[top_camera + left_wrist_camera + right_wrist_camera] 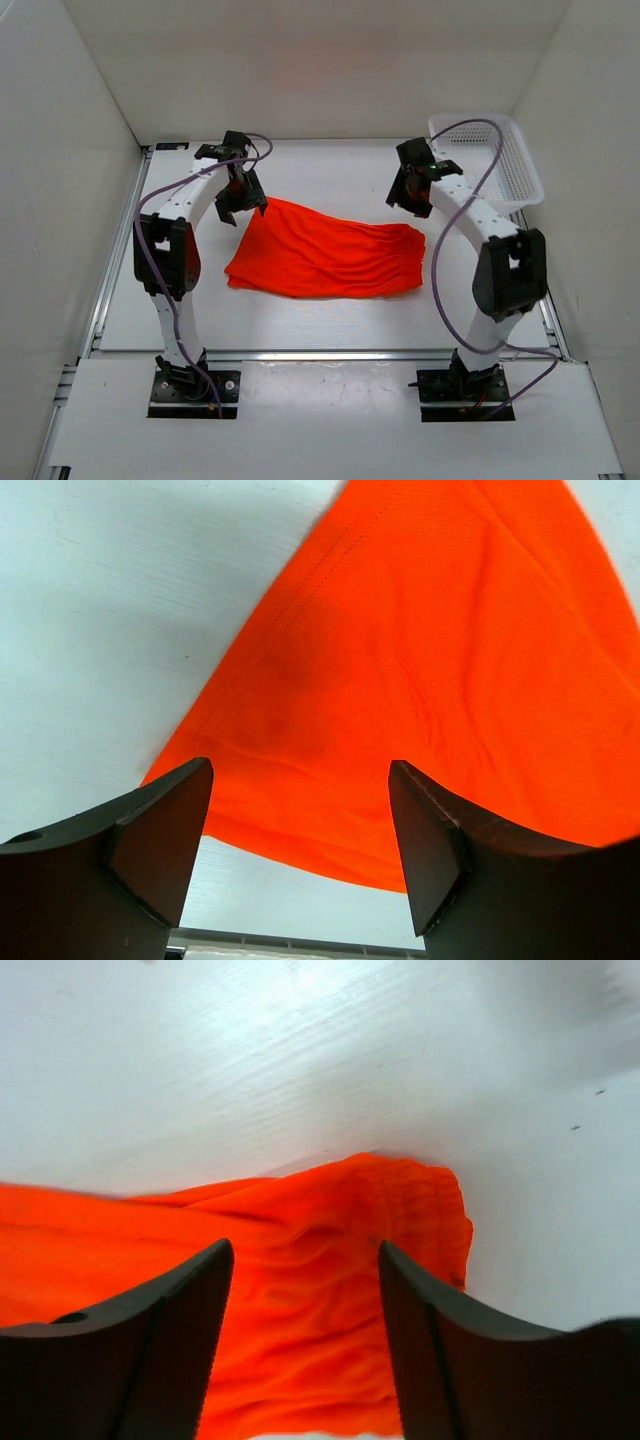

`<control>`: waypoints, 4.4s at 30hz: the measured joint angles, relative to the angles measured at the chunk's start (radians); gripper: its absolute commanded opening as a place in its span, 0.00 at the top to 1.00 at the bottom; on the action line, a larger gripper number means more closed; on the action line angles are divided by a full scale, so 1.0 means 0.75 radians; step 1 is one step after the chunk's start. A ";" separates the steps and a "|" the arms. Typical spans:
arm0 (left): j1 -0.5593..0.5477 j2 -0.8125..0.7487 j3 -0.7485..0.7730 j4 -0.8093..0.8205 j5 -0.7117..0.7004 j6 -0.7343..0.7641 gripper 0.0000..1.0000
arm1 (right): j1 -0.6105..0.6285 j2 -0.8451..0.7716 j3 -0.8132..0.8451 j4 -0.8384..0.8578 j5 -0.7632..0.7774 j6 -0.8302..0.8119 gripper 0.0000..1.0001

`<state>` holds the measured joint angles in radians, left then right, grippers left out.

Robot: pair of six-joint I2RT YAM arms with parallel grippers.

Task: Fold and stack the shorts
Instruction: Fold the shorts

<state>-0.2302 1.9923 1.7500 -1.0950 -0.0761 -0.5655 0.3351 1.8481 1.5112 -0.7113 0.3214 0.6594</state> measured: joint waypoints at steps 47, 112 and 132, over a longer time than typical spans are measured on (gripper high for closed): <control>0.195 0.137 -0.219 0.192 0.148 -0.019 0.19 | -0.460 -0.422 -0.961 0.528 -0.774 0.113 0.99; 0.161 0.134 -0.275 0.227 0.205 -0.025 0.21 | 0.877 0.602 1.175 -0.325 -0.168 -0.478 0.42; 0.407 -0.207 -0.035 0.036 0.009 0.030 0.22 | 0.496 -0.273 -0.260 0.473 -0.574 -0.388 0.00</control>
<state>0.0750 1.8374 1.7241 -1.0683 -0.0696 -0.5434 0.7074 1.6432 1.3163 -0.3569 -0.1093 0.3683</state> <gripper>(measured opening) 0.786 0.998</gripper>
